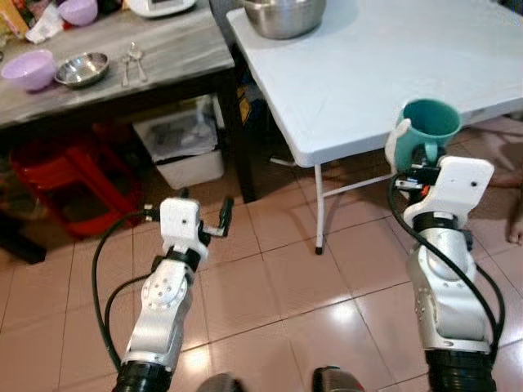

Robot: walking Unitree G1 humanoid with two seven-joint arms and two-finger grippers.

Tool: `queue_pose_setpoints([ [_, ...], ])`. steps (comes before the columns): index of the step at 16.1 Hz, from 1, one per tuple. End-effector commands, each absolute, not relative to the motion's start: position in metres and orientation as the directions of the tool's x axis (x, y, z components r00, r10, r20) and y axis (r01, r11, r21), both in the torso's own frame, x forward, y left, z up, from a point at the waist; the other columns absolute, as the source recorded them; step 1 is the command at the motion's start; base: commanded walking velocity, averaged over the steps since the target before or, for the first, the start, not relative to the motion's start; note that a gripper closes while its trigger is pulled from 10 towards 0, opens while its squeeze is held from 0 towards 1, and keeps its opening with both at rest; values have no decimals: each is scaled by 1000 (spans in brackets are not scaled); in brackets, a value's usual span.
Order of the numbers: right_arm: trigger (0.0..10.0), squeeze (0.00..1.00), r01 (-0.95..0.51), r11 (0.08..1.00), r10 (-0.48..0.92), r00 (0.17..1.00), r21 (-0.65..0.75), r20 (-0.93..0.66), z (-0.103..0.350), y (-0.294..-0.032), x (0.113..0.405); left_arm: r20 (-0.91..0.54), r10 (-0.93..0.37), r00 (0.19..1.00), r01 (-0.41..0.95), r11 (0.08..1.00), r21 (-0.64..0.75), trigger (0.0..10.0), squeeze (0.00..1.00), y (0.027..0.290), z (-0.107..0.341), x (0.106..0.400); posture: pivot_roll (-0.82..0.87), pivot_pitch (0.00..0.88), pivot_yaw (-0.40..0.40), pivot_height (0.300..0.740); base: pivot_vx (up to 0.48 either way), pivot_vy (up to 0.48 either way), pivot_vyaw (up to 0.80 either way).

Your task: Setting the table

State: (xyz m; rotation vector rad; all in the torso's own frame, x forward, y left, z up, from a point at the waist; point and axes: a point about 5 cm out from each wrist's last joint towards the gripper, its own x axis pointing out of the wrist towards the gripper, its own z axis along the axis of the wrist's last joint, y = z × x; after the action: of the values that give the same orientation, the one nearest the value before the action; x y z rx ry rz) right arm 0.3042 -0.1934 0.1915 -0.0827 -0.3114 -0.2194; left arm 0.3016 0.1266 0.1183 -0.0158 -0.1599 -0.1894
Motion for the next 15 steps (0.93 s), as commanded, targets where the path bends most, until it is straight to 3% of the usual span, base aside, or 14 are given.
queue_pose_setpoints([
  [1, 10000, 0, 195, 980, -171, 927, -40, 334, 195, -182, 304, 132, -154, 979, 154, 988, 13, 10000, 0, 140, 111, 298, -121, 176, 117, 740, 0, 428, 638],
  [6, 10000, 0, 194, 980, -169, 927, -44, 335, 194, -181, 304, 131, -154, 979, 154, 988, 14, 10000, 0, 138, 111, 299, -121, 174, 114, 740, 0, 428, 753],
  [9, 10000, 0, 194, 980, -168, 927, -44, 334, 194, -181, 305, 132, -154, 979, 154, 988, 12, 10000, 0, 137, 111, 299, -119, 173, 112, 740, 0, 425, 0],
  [15, 10000, 0, 190, 981, -165, 929, -45, 332, 193, -181, 306, 169, -240, 956, 245, 969, -10, 10000, 0, 134, 115, 295, -121, 172, 109, 740, 0, 0, 0],
])
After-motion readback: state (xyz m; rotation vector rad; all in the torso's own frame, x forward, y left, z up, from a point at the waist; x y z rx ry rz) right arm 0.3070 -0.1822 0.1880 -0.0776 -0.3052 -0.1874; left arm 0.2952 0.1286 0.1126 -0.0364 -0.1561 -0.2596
